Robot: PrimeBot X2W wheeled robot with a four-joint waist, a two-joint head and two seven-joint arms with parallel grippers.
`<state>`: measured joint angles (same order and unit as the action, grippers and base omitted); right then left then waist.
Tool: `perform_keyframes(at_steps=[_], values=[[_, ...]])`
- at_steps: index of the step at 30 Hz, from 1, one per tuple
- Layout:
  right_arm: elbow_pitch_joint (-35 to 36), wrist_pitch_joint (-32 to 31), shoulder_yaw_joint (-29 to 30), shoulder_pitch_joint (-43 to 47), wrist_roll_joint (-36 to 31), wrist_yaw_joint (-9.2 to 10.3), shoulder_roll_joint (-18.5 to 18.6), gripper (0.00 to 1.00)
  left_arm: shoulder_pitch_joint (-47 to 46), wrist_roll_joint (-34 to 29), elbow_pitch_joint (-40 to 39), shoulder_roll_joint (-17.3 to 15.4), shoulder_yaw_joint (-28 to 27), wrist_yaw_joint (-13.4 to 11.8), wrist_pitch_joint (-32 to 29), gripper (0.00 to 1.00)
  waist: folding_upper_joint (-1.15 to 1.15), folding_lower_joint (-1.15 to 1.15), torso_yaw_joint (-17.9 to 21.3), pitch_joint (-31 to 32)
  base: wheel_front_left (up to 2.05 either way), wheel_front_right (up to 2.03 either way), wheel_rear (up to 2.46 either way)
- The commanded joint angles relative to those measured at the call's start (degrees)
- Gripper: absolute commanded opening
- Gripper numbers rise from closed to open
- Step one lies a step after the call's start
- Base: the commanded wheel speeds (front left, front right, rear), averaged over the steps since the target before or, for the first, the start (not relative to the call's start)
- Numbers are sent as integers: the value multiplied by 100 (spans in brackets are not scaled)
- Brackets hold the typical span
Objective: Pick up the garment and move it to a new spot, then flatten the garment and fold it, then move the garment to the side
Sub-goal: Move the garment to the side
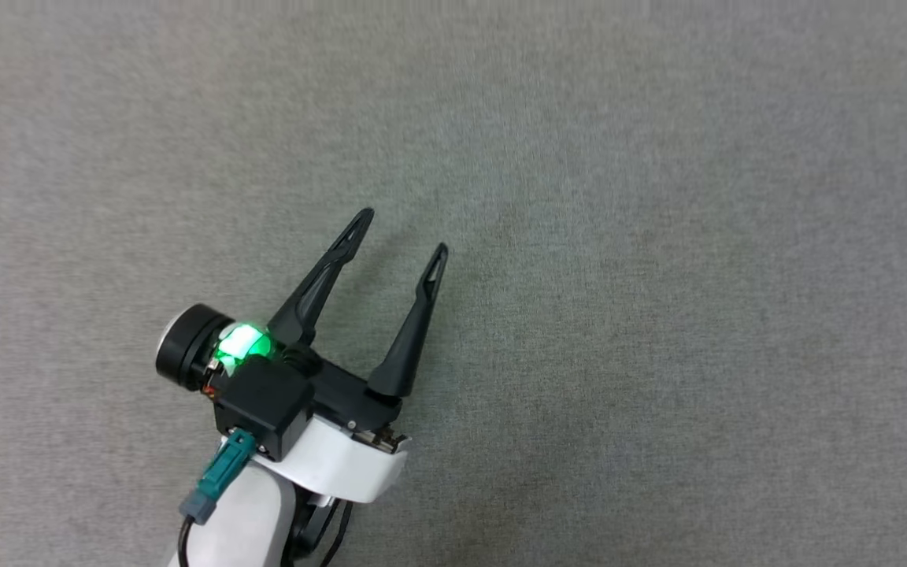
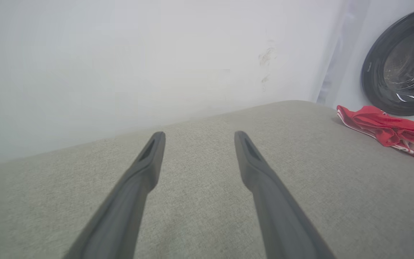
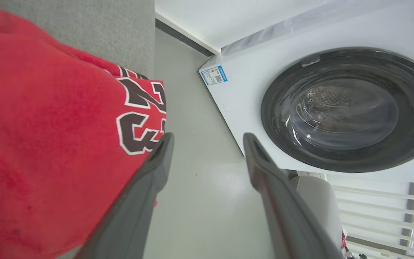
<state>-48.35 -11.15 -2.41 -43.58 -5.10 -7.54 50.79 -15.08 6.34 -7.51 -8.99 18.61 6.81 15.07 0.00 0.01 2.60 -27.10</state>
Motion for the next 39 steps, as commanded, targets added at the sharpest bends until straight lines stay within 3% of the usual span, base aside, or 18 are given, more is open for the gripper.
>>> perform_keyframes(at_steps=[1,6,12,21,26,32,39], values=[[37,51,-22,-80,47,11,-81,100,83,25,27,11,-58,-29,12,100,0,-1,-98,393,0,0,0],[320,394,-120,-72,275,11,-416,100,373,136,232,124,-361,-41,12,100,0,-1,-208,1057,0,0,0],[1007,1026,-23,334,749,11,-1112,100,782,236,488,243,-756,-78,12,100,0,-1,-313,1687,0,0,0],[2606,1941,684,1760,1156,9,-2814,100,1287,311,742,392,-1185,-53,12,100,0,-1,-461,2248,0,0,0],[3562,2249,825,2746,1125,9,-3570,100,1480,274,847,468,-1327,-32,12,100,0,-1,-529,2427,0,0,0],[4156,2463,790,3655,1179,9,-4363,100,1653,348,994,554,-1536,-68,12,100,0,-1,-555,2599,0,0,0],[4241,2599,798,4313,1275,9,-4752,100,1741,387,1239,596,-1523,-18,12,100,0,-1,-590,2697,0,0,0]])
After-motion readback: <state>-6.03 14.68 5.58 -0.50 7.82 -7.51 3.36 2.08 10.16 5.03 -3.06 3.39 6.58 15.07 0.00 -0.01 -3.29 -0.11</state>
